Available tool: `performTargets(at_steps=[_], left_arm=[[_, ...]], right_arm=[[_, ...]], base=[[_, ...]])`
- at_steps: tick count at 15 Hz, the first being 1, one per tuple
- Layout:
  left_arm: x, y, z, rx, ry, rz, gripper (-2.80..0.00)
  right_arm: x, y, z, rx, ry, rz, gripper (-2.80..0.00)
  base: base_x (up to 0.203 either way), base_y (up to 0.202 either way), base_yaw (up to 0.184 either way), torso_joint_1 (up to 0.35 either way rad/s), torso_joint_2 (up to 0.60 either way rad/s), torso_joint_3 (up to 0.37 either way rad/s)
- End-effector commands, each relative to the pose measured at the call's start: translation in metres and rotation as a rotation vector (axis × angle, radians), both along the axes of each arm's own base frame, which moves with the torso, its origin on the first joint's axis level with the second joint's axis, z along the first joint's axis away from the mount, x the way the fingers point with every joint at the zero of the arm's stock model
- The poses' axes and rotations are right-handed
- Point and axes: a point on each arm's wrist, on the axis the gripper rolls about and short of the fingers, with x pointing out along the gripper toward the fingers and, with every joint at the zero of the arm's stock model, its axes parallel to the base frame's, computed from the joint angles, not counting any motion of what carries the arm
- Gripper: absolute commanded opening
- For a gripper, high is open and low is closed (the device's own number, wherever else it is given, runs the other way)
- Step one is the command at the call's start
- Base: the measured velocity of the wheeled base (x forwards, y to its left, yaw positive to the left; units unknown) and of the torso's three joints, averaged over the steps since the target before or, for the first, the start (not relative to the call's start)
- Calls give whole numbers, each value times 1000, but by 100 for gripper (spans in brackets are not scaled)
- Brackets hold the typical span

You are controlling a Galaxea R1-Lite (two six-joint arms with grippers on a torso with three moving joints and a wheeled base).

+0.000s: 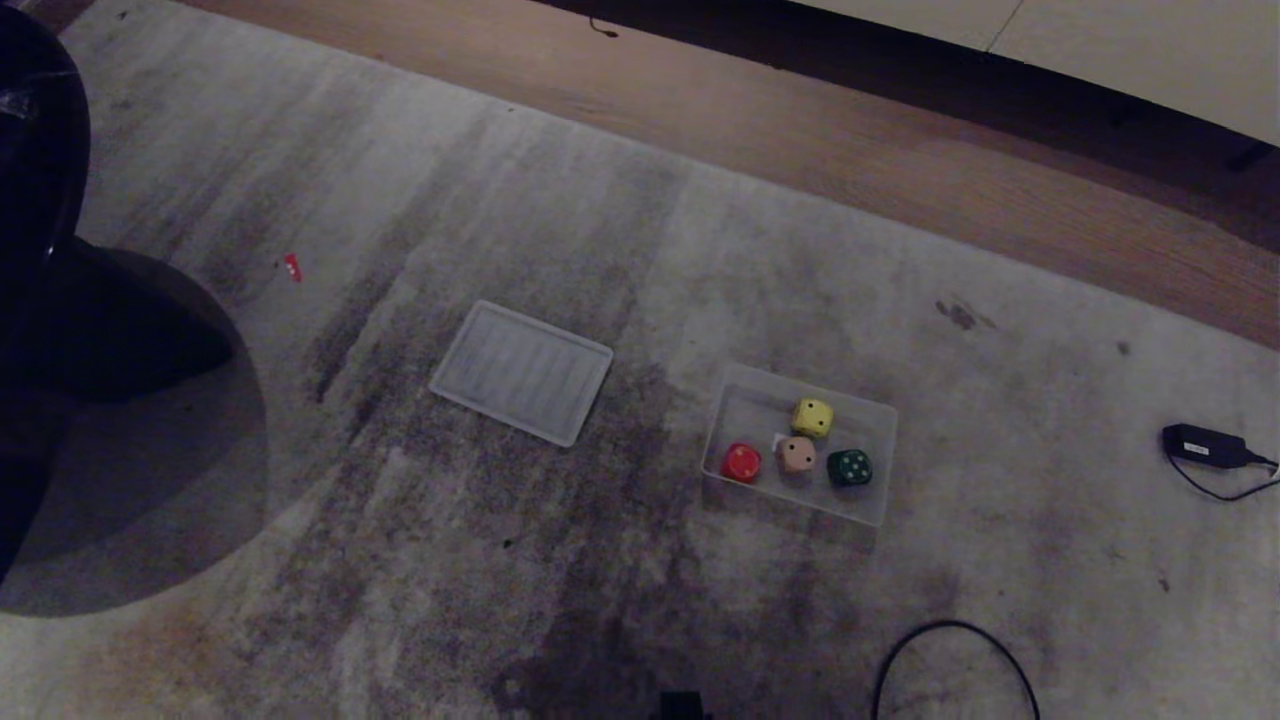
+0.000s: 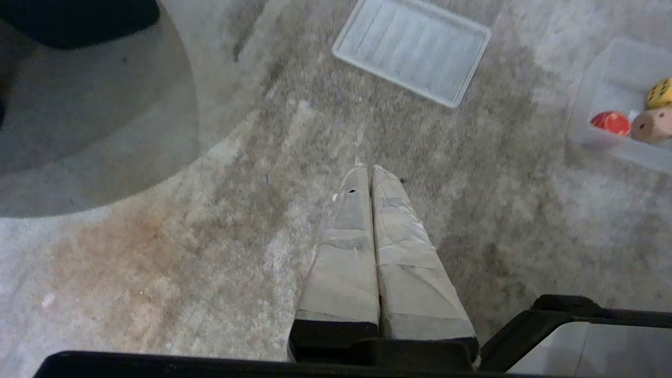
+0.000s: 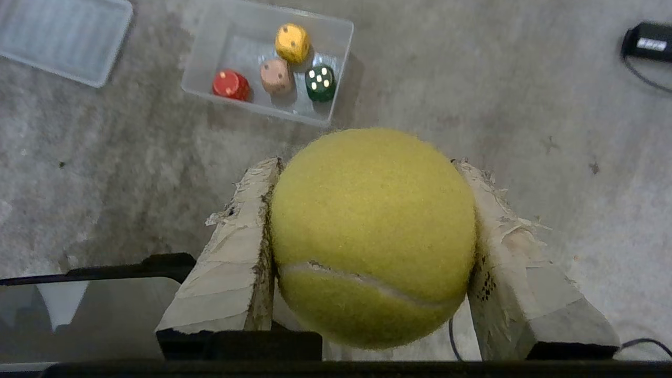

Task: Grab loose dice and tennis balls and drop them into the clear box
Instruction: Put the ball in the box

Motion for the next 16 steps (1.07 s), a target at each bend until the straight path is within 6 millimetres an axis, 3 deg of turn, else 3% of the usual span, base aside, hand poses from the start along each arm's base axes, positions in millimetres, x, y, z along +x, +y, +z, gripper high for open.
performTargets(at_steps=[1, 16], left_arm=[[0, 0, 0, 0, 3, 1, -280], [0, 0, 0, -3, 3, 1, -280]], right_arm=[[0, 0, 0, 1, 2, 0, -280], [0, 0, 0, 1, 2, 0, -280]], base=[[0, 0, 0, 2, 0, -205], [0, 0, 0, 2, 3, -197]])
